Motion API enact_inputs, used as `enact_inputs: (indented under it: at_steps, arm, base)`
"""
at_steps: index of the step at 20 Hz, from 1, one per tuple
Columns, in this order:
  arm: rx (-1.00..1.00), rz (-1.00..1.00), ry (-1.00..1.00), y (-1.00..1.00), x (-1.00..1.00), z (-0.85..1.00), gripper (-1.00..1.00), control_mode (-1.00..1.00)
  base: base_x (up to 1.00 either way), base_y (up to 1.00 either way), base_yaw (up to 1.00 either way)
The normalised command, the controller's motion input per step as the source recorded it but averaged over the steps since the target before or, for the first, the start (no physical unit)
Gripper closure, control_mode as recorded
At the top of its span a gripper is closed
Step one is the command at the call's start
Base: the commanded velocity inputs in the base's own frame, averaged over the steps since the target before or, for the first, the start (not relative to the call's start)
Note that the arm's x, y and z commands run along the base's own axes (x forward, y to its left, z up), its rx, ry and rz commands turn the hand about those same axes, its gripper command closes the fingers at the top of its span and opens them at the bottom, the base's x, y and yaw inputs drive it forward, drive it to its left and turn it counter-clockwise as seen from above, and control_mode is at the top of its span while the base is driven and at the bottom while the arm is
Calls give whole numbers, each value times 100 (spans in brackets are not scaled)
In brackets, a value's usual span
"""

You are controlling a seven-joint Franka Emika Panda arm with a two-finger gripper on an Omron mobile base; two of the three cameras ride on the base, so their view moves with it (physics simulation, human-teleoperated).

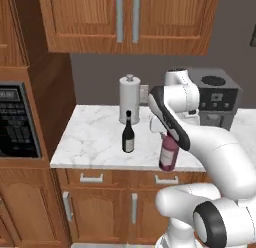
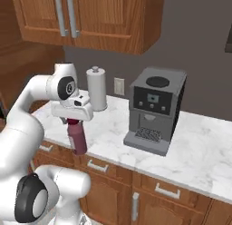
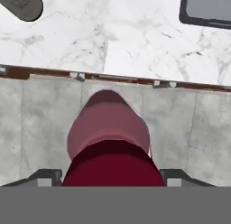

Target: There is a wine glass and glass cup on the dining counter. Place the wine bottle next to the wine glass and the juice bottle next to the glass cup.

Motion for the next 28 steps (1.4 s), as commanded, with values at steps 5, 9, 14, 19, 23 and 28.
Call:
enact_inputs:
  at_steps: [5,9,14,19,23,28]
  arm:
    - [0,0,0,0,0,0,100,100]
    - [0,0,0,0,0,0,100,100]
    - [0,0,0,0,0,0,100,100]
    - [0,0,0,0,0,0,100,100]
    - [0,0,0,0,0,0,100,100]
    - [0,0,0,0,0,0,100,100]
  base:
    - [-9,4,100]
    - [-1,0,100]
    - [0,0,100]
    - [0,0,100]
    - [0,0,100]
    - [10,-5,94]
